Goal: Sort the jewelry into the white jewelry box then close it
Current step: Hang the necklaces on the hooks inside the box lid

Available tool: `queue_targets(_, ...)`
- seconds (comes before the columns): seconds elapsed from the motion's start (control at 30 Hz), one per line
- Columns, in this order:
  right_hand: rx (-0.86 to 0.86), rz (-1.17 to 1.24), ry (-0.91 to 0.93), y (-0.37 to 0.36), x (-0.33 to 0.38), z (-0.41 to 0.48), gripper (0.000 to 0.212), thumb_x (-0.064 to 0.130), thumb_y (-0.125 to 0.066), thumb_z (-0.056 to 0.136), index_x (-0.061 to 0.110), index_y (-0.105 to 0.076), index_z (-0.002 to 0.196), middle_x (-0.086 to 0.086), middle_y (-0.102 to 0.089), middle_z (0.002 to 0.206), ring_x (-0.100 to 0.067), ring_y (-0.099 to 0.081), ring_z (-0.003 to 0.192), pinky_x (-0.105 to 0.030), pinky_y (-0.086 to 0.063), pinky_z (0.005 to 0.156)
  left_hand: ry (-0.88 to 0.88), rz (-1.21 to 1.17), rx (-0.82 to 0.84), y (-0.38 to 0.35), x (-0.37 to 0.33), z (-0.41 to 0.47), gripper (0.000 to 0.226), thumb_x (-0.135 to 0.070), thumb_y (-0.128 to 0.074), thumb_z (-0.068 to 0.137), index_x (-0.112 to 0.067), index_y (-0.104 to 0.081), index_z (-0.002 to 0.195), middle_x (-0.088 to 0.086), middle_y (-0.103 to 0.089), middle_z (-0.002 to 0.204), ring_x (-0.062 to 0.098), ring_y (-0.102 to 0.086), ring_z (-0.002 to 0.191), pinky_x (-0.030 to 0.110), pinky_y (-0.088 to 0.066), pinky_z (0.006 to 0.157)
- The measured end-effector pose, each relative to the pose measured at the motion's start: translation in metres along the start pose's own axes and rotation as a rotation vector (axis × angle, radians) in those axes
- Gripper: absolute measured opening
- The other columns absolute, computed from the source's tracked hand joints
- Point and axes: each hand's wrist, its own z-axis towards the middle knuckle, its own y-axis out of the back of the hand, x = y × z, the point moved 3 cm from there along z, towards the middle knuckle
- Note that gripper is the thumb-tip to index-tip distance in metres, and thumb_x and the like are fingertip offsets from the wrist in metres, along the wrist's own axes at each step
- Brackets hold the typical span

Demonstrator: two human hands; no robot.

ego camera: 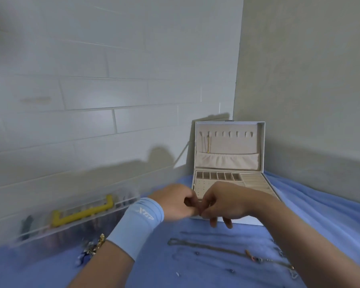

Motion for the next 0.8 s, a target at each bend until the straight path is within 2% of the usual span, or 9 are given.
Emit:
queue_targets(0.03,0.003,-0.054,-0.016,-0.005,0.0,0.002,0.015,0.019,-0.064,0.09,0.017,-0.075,0.099,0.0,-0.078,0.083,-0.01,-0.06,0.044,-0.035,-0.056,0.074,0.011,0.035,0.029,-0.005,0.002,-0.002,0.009,-0.037,-0.066,0.088,-0.031,-0.07,0.094,-0.014,-0.067,0.089,0.005,-0.06,0.077,0.019,-0.047,0.071)
queue_targets(0.17,0.021,-0.194,-0.057,-0.021,0.001,0.006,0.014,0.018,-0.069,0.086,0.022,-0.077,0.098,0.0,-0.076,0.079,-0.006,-0.058,0.044,-0.013,-0.043,0.049,0.04,0.137,0.116,-0.02,0.008,-0.005,0.02,-0.034,-0.07,0.082,-0.032,-0.076,0.101,-0.011,-0.073,0.105,0.014,-0.065,0.098,0.032,-0.053,0.091)
queue_targets(0.23,0.004,-0.251,-0.058,-0.027,0.001,0.008,0.013,0.021,-0.074,0.082,0.023,-0.079,0.094,0.003,-0.074,0.079,-0.003,-0.055,0.045,-0.014,-0.043,0.049,0.039,0.153,0.123,-0.024,0.01,-0.004,0.017,-0.033,-0.073,0.08,-0.03,-0.077,0.097,-0.01,-0.073,0.101,0.013,-0.065,0.097,0.031,-0.053,0.09)
queue_targets(0.33,-0.035,-0.305,-0.038,-0.032,0.001,0.011,0.01,0.024,-0.076,0.08,0.025,-0.079,0.09,0.004,-0.076,0.088,-0.003,-0.054,0.054,-0.023,-0.049,0.061,0.034,0.175,0.121,-0.027,0.01,-0.002,0.01,-0.029,-0.071,0.081,-0.027,-0.075,0.089,-0.008,-0.072,0.098,0.016,-0.065,0.094,0.031,-0.054,0.087)
queue_targets(0.43,-0.035,-0.264,-0.014,-0.028,0.0,0.01,0.007,0.02,-0.069,0.082,0.026,-0.072,0.079,0.007,-0.069,0.075,-0.01,-0.058,0.061,-0.024,-0.05,0.059,0.012,0.11,0.097,-0.022,0.01,-0.002,0.008,-0.024,-0.063,0.086,-0.028,-0.068,0.081,-0.006,-0.069,0.095,0.016,-0.063,0.088,0.024,-0.05,0.076)
queue_targets(0.53,-0.017,-0.117,0.029,-0.017,0.0,0.005,0.013,0.014,-0.062,0.086,0.022,-0.066,0.076,0.004,-0.063,0.07,-0.011,-0.057,0.052,-0.022,-0.048,0.053,0.005,-0.108,0.087,-0.013,0.012,-0.006,0.014,-0.02,-0.059,0.091,-0.026,-0.068,0.082,-0.001,-0.071,0.091,0.008,-0.059,0.074,0.013,-0.046,0.064)
queue_targets(0.67,-0.123,0.13,0.103,0.006,-0.002,-0.001,0.011,0.015,-0.063,0.093,0.014,-0.067,0.083,0.004,-0.067,0.075,-0.01,-0.06,0.059,-0.025,-0.045,0.052,0.035,-0.743,-0.012,-0.002,0.015,-0.01,0.015,-0.006,-0.056,0.093,-0.01,-0.062,0.08,0.007,-0.073,0.083,0.015,-0.067,0.078,0.03,-0.055,0.081)
queue_targets(0.73,-0.159,0.304,0.135,0.013,-0.001,-0.004,0.016,0.014,-0.059,0.099,0.015,-0.063,0.083,0.007,-0.068,0.074,-0.005,-0.057,0.059,-0.022,-0.042,0.051,0.037,-0.998,-0.036,0.001,0.011,-0.01,0.022,-0.003,-0.05,0.096,-0.01,-0.057,0.077,0.009,-0.07,0.075,0.02,-0.067,0.074,0.034,-0.056,0.078)
queue_targets(0.8,-0.168,0.453,0.192,0.017,0.001,-0.005,0.021,0.012,-0.053,0.102,0.016,-0.058,0.082,0.001,-0.068,0.076,-0.012,-0.057,0.068,-0.023,-0.046,0.062,0.022,-1.174,-0.021,0.002,0.005,-0.01,0.026,-0.005,-0.047,0.099,-0.011,-0.053,0.074,0.007,-0.062,0.065,0.022,-0.062,0.063,0.033,-0.055,0.068)
